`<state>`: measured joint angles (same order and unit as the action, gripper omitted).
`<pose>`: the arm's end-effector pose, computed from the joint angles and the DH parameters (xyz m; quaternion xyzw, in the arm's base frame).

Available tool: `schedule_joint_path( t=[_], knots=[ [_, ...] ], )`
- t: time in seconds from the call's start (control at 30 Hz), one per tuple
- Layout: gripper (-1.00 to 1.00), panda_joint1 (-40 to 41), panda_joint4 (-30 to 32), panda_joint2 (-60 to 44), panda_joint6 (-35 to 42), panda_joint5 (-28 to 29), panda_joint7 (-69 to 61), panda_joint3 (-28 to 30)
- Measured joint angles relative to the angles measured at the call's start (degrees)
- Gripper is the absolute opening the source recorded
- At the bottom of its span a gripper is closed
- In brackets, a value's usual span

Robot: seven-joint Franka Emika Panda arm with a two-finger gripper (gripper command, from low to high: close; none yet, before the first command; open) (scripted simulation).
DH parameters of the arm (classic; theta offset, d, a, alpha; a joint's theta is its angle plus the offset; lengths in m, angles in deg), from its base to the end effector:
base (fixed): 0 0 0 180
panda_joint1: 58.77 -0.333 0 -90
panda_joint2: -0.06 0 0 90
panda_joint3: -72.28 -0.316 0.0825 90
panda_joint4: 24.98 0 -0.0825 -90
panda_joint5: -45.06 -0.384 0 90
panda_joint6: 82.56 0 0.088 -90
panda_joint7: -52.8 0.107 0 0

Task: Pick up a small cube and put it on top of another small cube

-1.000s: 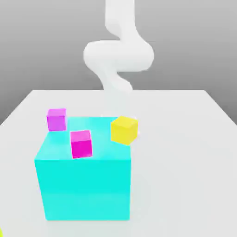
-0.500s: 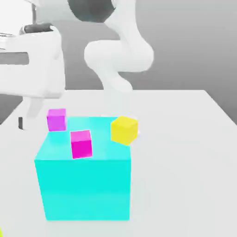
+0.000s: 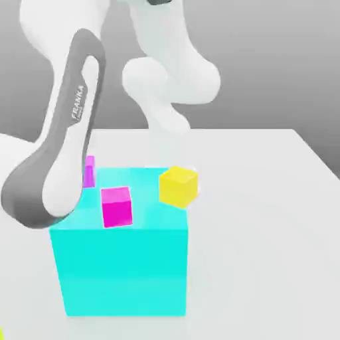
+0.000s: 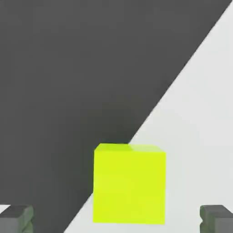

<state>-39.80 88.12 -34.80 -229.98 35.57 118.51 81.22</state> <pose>0.5385 -0.2867 0.1599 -0.6425 0.7663 -0.0012 0.0005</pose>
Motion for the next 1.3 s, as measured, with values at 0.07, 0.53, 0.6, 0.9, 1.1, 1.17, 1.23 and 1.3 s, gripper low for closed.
schedule_joint_path(
  t=[0.07,0.53,0.6,0.9,1.1,1.17,1.23,1.3],
  knots=[
    [-1.0,0.5,-0.8,-3.1,-2.2,-0.6,-0.4,-0.6],
    [-1.0,-1.4,4.3,10.3,6.0,2.3,-0.2,1.8],
    [-1.0,-1.9,6.5,14.5,7.9,3.5,-0.6,2.3],
    [-1.0,-2.5,16.6,33.5,16.3,9.1,-2.3,3.1],
    [-1.0,-2.1,23.4,46.1,22.0,12.1,-3.8,2.7],
    [-1.0,-1.9,25.6,50.3,23.9,12.9,-4.4,2.5],
    [-1.0,-1.5,27.8,54.5,25.8,13.6,-5.1,2.1],
    [-1.0,-1.2,30.1,58.6,27.7,14.2,-5.9,1.8]
  ],
)
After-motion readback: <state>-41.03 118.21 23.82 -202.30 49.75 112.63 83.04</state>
